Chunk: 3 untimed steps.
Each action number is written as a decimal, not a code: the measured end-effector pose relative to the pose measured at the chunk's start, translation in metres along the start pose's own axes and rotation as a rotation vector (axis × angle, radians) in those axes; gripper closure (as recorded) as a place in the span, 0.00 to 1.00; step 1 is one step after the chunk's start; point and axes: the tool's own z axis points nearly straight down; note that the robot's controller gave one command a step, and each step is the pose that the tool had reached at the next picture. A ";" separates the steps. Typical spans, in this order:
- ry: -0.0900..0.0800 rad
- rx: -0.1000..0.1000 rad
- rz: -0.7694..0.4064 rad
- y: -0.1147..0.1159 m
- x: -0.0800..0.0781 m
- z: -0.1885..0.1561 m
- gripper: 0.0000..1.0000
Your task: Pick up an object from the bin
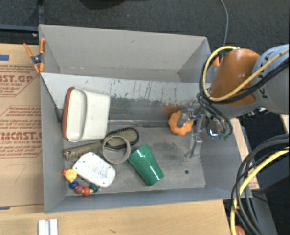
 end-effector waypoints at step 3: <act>-0.014 0.001 0.094 -0.018 -0.019 -0.004 0.00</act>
Offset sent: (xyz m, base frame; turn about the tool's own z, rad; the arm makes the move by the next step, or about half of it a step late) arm 0.0198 -0.0110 -0.0551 0.3284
